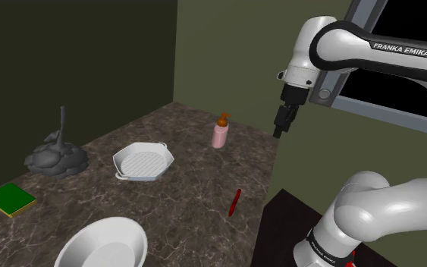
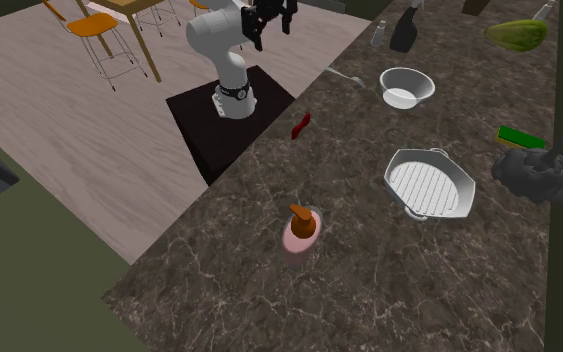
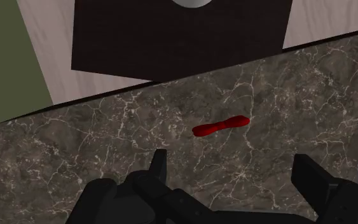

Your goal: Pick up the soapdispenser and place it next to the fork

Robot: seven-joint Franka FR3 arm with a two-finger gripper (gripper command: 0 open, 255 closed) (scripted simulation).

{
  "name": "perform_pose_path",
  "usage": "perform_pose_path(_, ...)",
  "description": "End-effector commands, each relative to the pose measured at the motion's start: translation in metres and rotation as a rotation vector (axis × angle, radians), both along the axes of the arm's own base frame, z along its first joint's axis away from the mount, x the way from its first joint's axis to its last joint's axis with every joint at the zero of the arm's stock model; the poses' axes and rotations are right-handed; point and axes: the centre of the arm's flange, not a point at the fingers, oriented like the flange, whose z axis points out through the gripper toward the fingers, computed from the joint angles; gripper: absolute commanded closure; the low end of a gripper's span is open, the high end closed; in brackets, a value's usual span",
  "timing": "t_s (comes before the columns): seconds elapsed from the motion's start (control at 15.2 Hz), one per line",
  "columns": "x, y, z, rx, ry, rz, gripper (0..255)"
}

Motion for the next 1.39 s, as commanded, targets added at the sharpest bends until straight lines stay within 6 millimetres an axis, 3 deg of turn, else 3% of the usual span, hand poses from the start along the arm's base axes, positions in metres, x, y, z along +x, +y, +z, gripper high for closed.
perform_pose_path(0.0,0.0,0.0,0.0,0.0,0.0,0.0,0)
perform_pose_path(1.32,0.228,-0.095,-0.071,-0.062,-0.023,-0.045,0)
